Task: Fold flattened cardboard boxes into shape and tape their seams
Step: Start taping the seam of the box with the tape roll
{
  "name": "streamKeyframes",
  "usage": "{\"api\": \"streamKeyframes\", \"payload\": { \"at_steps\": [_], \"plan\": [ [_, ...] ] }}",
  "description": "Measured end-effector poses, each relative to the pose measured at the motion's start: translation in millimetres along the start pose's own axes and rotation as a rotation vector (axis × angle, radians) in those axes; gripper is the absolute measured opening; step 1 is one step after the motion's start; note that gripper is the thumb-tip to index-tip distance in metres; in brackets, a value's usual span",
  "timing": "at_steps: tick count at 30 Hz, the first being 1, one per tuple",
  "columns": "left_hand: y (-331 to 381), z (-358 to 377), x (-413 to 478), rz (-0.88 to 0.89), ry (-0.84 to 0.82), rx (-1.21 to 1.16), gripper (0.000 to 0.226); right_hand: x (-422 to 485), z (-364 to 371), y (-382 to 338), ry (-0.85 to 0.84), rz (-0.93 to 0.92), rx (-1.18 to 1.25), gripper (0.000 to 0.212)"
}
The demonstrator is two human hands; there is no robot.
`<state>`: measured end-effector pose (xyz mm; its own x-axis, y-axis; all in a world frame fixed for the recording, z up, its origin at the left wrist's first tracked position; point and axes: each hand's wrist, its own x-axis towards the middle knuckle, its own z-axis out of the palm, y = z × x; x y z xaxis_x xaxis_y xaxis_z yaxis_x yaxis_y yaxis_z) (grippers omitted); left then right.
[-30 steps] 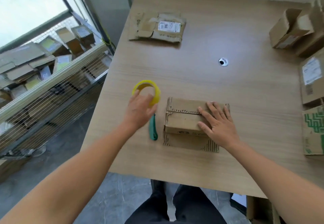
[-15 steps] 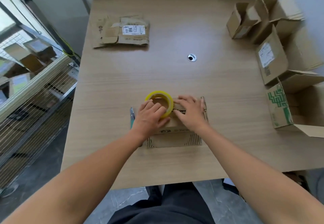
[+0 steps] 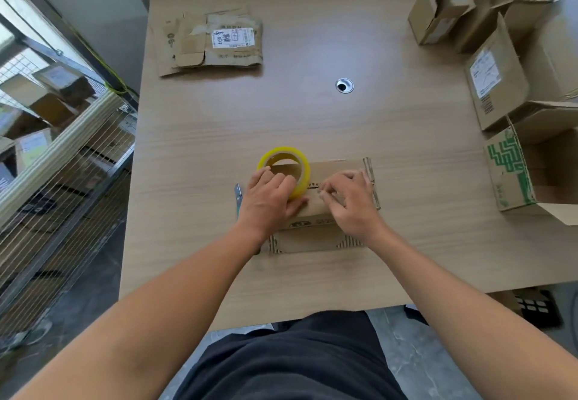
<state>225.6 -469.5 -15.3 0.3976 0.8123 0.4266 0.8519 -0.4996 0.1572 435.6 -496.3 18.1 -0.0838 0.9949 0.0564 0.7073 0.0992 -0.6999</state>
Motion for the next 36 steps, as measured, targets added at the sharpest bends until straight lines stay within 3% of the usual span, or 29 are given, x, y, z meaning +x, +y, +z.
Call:
{"api": "streamKeyframes", "payload": {
  "at_steps": [5,7,12,15,19,24,36],
  "plan": [
    [2.9,-1.4,-1.4,0.047,0.022,0.048,0.044,-8.5,-19.8,9.7,0.094,0.341,0.496,0.015],
    [5.1,-0.7,-3.5,0.044,0.03,0.069,0.046,-6.1,-21.3,8.8,0.085,0.418,0.566,0.013],
    [9.0,0.8,-1.8,0.076,0.056,0.116,0.047,0.7,-18.9,8.2,0.011,0.347,0.52,0.036],
    [8.0,1.4,-2.4,0.076,0.049,0.114,0.046,0.7,-20.6,12.9,0.066,0.331,0.452,0.028],
    [4.5,2.6,-4.6,0.065,0.111,0.129,0.04,4.2,-40.6,31.9,0.189,0.497,0.532,0.027],
    [7.4,11.0,-4.8,0.155,0.156,0.101,0.03,5.0,-50.4,56.1,0.195,0.627,0.515,0.029],
    [3.9,17.7,-3.5,0.174,0.148,0.076,0.026,18.2,-48.7,58.5,0.151,0.665,0.313,0.028]
  ]
}}
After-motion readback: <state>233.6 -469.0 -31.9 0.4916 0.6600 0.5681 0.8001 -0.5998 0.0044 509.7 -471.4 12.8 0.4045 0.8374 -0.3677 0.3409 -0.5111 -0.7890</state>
